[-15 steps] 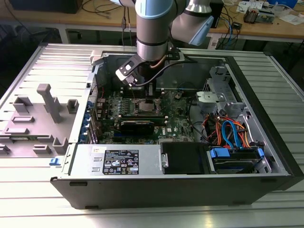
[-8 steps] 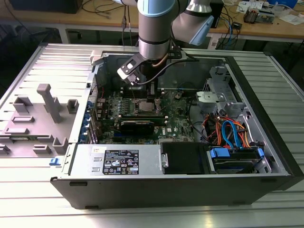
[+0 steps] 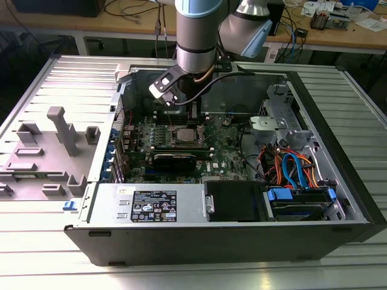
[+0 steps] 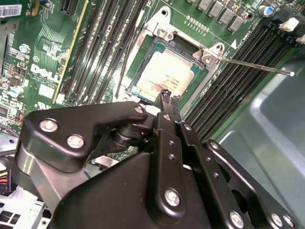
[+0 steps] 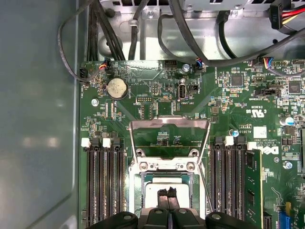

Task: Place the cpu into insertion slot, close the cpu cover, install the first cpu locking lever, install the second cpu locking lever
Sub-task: 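Close the cpu cover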

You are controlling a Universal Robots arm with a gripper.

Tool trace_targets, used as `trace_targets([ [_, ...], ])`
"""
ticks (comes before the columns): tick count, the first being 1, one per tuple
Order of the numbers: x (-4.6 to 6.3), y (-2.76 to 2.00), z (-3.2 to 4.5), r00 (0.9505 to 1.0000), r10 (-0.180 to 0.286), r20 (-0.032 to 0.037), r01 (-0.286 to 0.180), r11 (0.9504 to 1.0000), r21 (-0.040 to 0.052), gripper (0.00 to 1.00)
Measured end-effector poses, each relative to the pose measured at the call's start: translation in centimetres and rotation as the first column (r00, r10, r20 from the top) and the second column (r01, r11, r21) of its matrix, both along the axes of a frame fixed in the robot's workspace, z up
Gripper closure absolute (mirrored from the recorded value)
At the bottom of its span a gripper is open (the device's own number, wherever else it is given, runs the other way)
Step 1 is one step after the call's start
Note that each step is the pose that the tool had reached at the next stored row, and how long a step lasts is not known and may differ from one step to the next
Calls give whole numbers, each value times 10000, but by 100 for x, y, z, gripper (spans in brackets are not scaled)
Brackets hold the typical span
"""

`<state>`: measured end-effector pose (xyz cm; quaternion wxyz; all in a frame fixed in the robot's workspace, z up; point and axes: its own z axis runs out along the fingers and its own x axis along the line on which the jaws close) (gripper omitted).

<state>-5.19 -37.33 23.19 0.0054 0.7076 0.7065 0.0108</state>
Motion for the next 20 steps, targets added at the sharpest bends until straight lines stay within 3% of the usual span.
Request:
trace_targets([
  [4,18,0,0,10000,0,-1,0,10000,-1,89],
  [7,112,0,0,10000,-1,0,1,10000,0,89],
  [10,135,0,2,10000,0,-1,0,10000,-3,89],
  [16,139,1,69,10000,1,1,-1,10000,-1,89],
  [20,188,0,70,10000,1,0,-1,10000,-3,89],
])
